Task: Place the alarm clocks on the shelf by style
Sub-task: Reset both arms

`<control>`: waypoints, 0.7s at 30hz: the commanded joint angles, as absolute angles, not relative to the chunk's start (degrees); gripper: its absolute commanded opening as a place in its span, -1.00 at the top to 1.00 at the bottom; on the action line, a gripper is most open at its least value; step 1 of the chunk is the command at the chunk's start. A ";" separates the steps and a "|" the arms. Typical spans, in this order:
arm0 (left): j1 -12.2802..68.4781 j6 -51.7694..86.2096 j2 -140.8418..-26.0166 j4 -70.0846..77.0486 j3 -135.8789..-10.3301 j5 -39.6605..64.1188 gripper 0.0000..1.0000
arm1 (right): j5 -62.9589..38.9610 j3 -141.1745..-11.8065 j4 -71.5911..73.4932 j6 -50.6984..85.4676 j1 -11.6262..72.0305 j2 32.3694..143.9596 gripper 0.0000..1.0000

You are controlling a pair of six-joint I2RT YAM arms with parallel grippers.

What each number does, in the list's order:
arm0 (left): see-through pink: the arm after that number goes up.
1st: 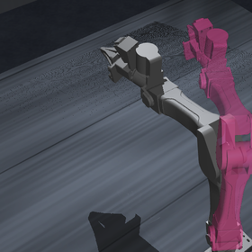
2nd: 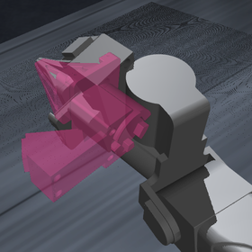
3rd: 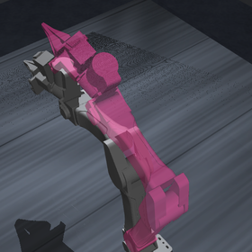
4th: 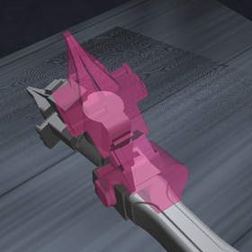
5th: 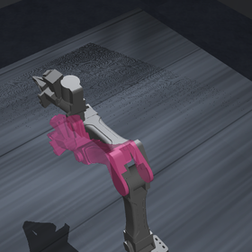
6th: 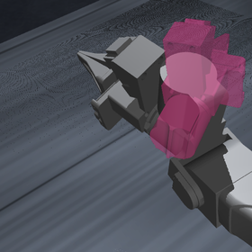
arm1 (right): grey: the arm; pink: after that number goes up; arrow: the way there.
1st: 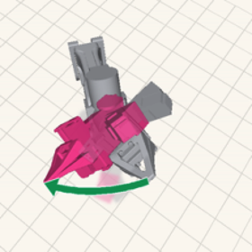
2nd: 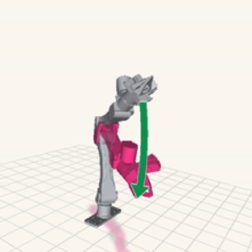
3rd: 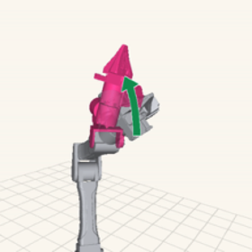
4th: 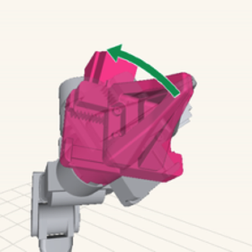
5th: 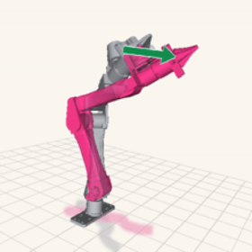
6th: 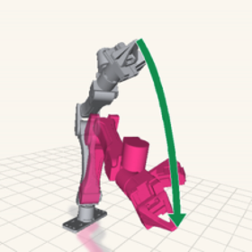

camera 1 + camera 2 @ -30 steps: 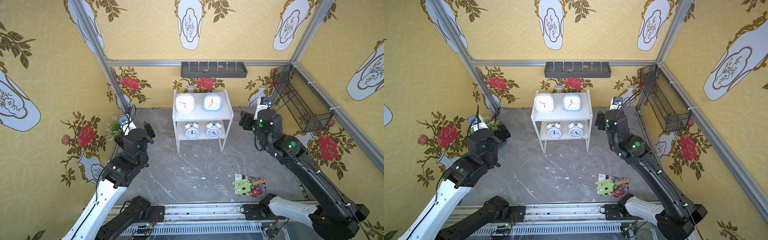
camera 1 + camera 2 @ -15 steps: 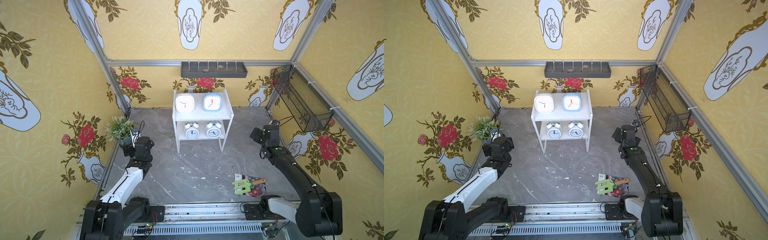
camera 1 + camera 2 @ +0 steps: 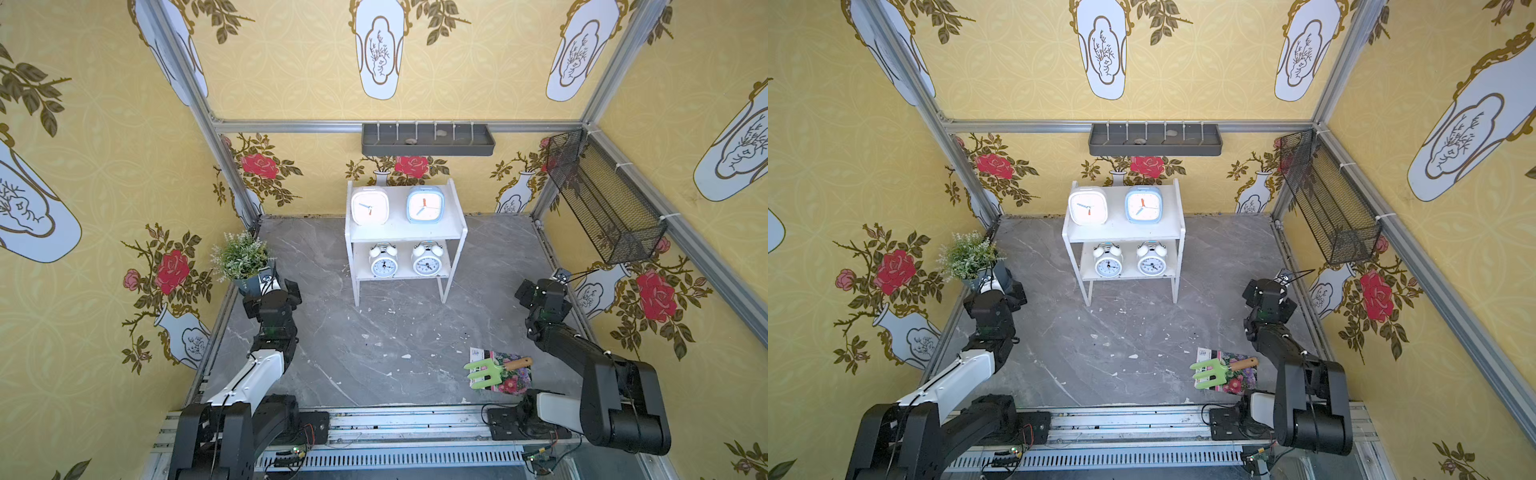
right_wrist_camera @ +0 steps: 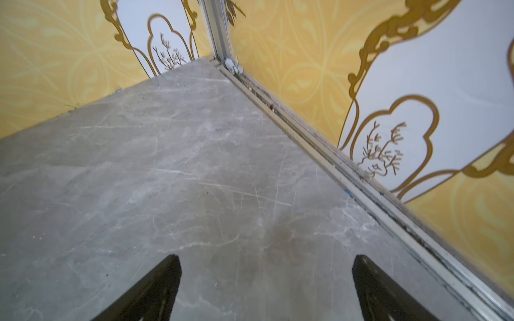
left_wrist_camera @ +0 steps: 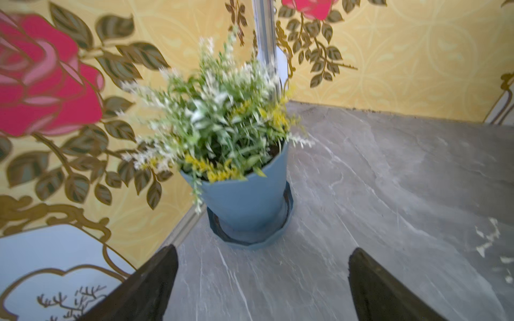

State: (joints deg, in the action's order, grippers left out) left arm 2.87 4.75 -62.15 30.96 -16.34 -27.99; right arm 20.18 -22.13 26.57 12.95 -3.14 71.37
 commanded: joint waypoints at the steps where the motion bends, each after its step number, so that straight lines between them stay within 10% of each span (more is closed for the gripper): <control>1: 3.50 3.41 -64.59 37.84 -14.38 -22.80 -0.99 | 19.29 -15.87 34.64 12.78 -2.97 69.27 -0.95; 11: 2.53 -0.40 -75.40 57.10 -9.57 -17.12 -0.99 | 7.40 -5.75 72.10 4.18 -3.40 84.95 -0.95; 21: 2.23 0.10 -74.26 57.97 -8.46 -17.61 -0.99 | 9.94 -8.93 60.88 6.59 -2.59 81.79 -0.95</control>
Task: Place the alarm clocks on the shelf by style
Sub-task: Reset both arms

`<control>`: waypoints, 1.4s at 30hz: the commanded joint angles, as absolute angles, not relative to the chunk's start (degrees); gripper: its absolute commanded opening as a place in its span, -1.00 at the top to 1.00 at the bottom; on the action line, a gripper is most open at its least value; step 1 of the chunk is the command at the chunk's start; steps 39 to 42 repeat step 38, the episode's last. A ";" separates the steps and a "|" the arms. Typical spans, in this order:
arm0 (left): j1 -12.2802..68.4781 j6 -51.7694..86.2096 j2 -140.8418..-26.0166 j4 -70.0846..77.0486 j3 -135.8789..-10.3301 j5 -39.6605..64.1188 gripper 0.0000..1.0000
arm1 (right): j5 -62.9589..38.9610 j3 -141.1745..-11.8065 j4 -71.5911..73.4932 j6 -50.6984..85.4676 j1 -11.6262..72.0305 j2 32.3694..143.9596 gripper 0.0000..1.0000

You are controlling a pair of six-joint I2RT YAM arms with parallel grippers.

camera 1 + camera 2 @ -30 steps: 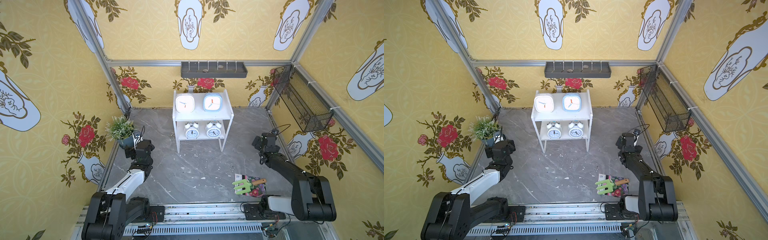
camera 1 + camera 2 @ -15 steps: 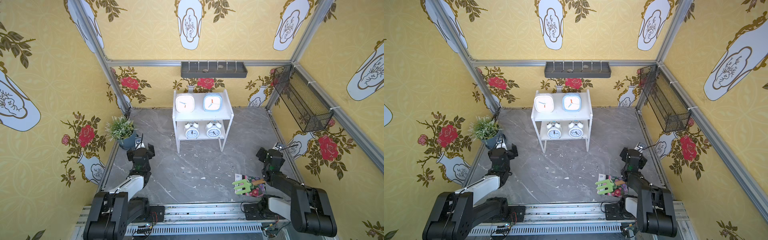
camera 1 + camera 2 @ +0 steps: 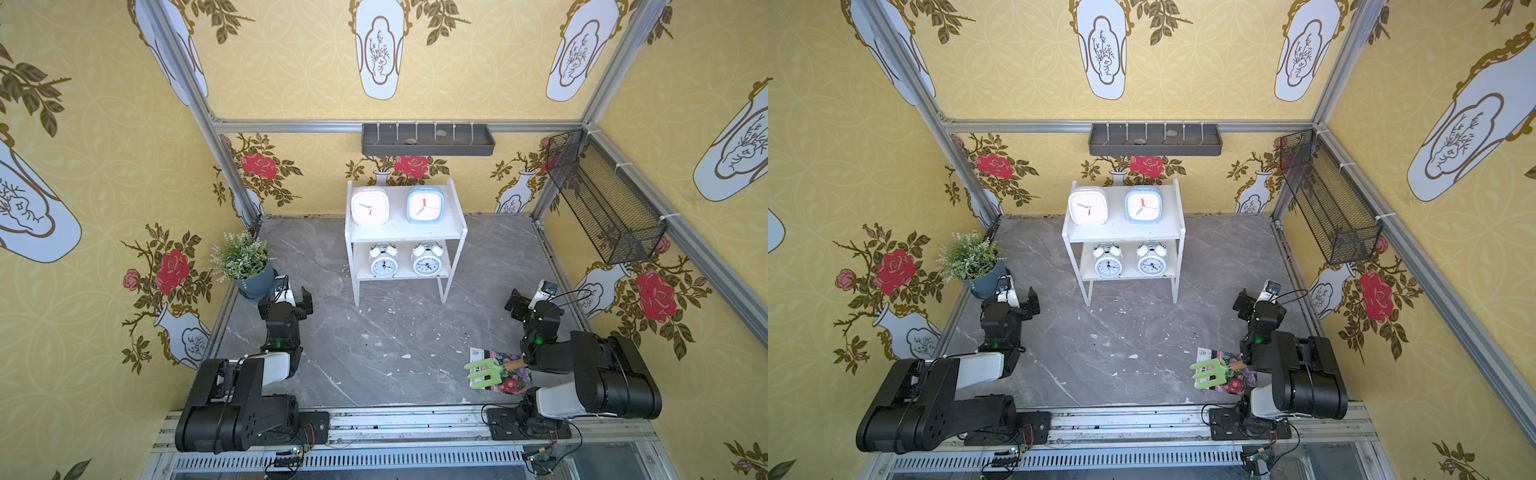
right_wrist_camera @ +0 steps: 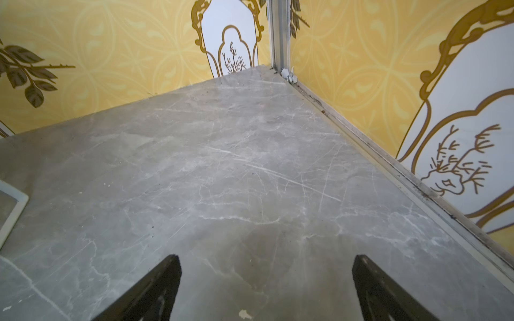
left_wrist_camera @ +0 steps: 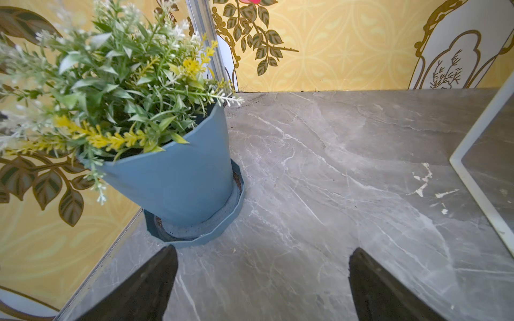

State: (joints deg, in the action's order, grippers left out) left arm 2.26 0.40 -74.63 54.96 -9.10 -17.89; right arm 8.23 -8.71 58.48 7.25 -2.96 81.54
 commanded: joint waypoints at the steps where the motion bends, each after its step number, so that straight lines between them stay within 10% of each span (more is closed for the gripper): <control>1: 2.28 -0.08 -74.37 57.96 -8.60 -17.39 -0.99 | 10.19 -8.68 62.73 5.86 -2.47 82.48 -0.95; 42: 2.32 -0.39 -74.73 58.29 -8.71 -17.33 -0.99 | 9.23 -9.05 60.84 6.61 -2.86 81.76 -0.95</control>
